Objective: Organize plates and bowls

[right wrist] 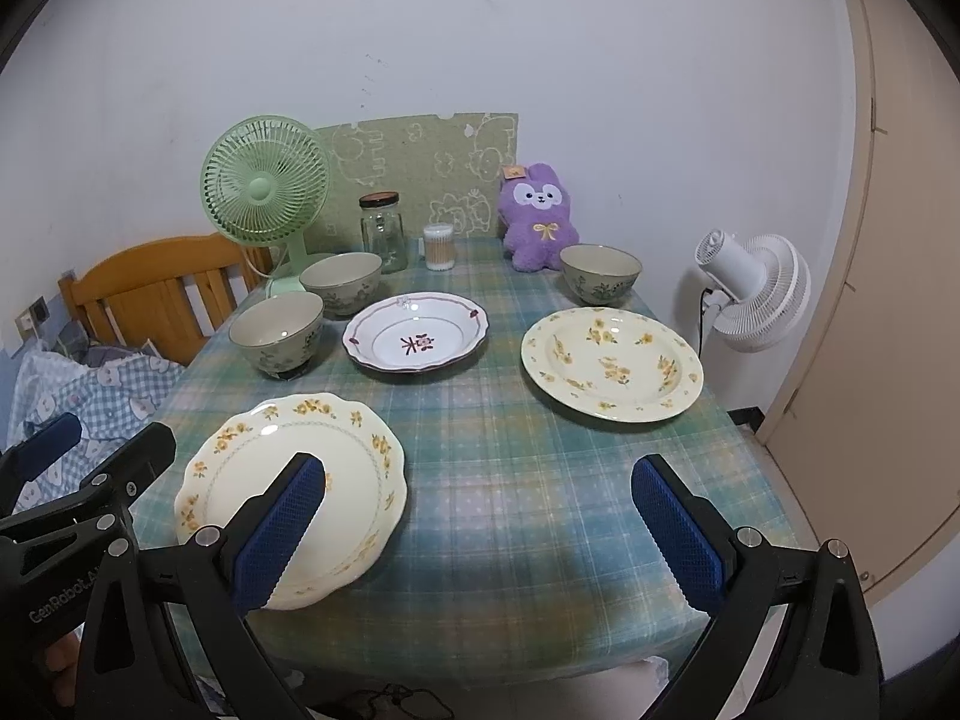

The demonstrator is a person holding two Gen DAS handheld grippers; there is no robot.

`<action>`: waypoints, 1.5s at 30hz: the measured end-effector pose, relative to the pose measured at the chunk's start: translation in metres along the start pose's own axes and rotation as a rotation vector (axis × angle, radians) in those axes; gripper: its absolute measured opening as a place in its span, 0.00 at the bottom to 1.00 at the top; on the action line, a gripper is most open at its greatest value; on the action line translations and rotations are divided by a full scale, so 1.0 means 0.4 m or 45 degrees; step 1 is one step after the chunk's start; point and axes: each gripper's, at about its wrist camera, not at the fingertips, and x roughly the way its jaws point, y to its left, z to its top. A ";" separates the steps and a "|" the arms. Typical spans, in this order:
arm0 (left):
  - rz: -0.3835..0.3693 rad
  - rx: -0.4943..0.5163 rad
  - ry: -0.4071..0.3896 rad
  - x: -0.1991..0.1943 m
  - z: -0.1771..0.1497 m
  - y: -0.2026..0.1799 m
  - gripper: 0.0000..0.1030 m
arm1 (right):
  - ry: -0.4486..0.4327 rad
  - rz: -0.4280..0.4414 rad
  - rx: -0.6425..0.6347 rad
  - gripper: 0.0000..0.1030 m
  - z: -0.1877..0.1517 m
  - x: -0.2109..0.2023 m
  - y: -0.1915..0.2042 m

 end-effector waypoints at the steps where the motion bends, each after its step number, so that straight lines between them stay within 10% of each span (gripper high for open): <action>1: 0.000 -0.002 0.000 0.000 -0.001 0.000 0.91 | 0.000 -0.002 0.002 1.00 0.002 0.000 -0.001; 45: 0.022 0.006 -0.012 -0.012 -0.010 -0.007 1.00 | -0.024 -0.021 0.003 1.00 0.004 -0.017 -0.014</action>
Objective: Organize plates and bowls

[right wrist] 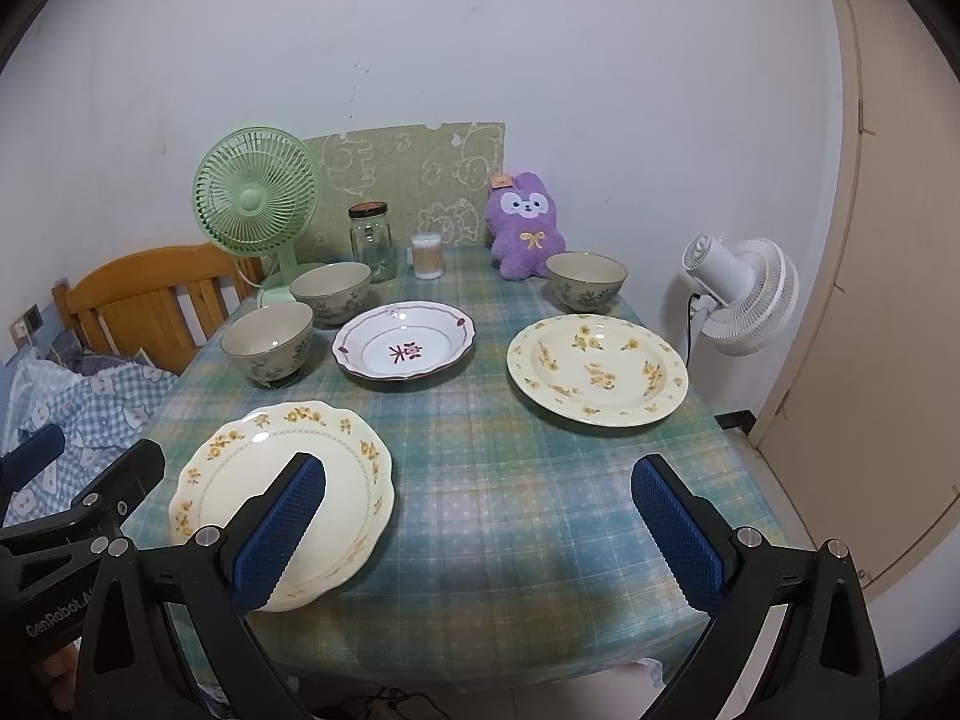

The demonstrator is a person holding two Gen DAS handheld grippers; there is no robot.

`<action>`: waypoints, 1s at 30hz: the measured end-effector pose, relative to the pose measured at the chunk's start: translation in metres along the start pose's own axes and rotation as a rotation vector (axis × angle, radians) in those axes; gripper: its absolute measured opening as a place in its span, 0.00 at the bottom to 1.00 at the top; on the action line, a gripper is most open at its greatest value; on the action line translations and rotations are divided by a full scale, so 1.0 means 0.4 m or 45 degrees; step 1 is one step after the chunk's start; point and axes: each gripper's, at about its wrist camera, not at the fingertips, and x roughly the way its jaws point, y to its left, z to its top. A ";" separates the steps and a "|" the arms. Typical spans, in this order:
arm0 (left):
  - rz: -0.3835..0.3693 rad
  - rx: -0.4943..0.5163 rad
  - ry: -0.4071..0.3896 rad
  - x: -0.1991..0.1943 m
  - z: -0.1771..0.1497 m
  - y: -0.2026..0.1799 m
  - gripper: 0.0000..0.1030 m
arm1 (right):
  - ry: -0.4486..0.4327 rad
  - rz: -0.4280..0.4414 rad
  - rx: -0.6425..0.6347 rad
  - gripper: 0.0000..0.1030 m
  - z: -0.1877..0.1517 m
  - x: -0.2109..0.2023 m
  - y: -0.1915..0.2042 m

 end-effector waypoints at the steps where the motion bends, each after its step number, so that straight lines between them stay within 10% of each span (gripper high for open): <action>1: -0.001 -0.002 0.000 0.000 0.000 0.000 1.00 | -0.001 -0.001 -0.001 1.00 0.000 0.000 0.000; 30: 0.025 -0.006 0.076 0.037 -0.010 0.011 0.99 | 0.054 0.037 0.000 0.95 0.006 0.047 0.028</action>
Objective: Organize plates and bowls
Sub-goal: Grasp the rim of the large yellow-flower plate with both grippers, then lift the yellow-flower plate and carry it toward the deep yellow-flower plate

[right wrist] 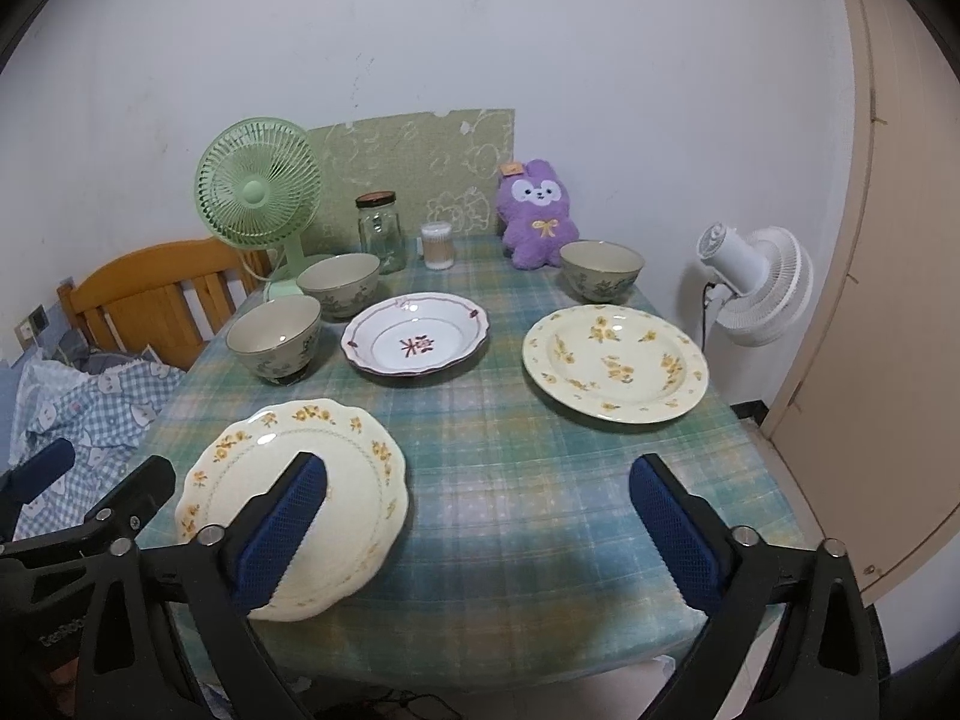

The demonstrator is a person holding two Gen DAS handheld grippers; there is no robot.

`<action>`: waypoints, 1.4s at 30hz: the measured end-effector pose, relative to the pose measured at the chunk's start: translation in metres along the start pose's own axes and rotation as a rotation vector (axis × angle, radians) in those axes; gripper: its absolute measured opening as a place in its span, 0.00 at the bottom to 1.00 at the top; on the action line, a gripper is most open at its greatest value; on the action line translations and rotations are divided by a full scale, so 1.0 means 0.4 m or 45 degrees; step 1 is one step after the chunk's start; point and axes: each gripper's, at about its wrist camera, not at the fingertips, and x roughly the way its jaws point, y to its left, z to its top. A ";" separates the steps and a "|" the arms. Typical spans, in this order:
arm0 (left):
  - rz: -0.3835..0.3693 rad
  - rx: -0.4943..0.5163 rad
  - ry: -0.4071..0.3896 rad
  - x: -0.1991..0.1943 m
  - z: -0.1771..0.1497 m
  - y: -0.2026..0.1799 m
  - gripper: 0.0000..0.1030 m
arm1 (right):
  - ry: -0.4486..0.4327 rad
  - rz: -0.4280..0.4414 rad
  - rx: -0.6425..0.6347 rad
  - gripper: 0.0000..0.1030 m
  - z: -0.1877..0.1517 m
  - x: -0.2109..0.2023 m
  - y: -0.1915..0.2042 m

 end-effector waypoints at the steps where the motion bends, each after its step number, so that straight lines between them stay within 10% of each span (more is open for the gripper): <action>1: 0.006 -0.002 0.013 0.008 0.001 0.003 0.98 | 0.007 0.003 -0.006 0.95 0.002 0.007 0.007; 31: 0.064 -0.041 0.480 0.367 -0.007 0.141 0.80 | 0.470 -0.007 0.030 0.74 -0.007 0.401 0.160; 42: -0.057 -0.054 0.591 0.444 -0.016 0.170 0.56 | 0.584 -0.072 0.057 0.57 -0.025 0.466 0.185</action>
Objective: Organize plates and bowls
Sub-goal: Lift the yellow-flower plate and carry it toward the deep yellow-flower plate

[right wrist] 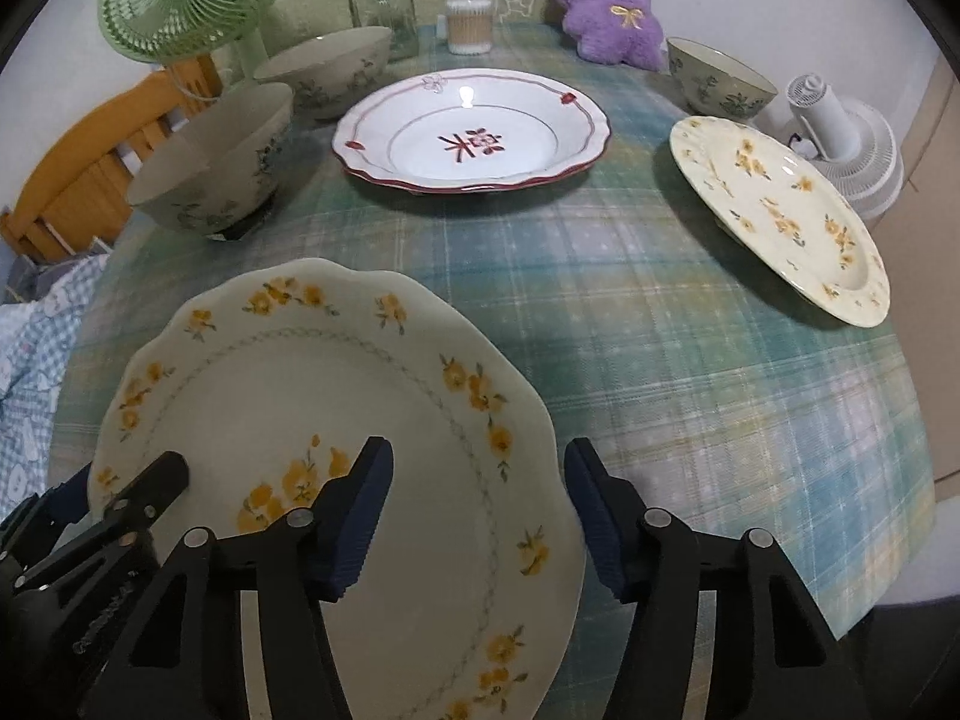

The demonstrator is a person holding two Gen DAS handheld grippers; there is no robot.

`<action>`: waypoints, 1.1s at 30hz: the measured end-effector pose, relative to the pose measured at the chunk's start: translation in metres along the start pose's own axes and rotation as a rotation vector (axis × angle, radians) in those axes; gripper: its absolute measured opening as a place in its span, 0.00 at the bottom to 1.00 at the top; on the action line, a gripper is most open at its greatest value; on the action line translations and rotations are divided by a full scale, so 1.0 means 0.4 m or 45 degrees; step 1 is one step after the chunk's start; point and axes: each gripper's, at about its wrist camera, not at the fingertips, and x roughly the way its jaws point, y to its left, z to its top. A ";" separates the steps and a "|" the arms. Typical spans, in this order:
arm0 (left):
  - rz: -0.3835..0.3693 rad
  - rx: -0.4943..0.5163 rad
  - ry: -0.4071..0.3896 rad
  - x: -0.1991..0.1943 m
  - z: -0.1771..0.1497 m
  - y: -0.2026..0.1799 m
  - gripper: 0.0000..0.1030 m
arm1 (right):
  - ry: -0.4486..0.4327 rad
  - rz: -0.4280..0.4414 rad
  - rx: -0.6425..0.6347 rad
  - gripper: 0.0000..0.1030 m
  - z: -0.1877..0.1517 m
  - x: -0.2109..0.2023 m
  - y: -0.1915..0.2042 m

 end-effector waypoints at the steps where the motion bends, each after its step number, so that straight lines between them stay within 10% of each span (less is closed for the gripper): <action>1: -0.001 0.007 0.004 -0.001 0.001 0.000 0.55 | 0.008 -0.015 0.009 0.54 0.001 0.004 -0.002; 33: -0.011 0.045 0.038 0.009 0.046 -0.208 0.50 | 0.048 -0.011 -0.019 0.52 0.080 0.006 -0.200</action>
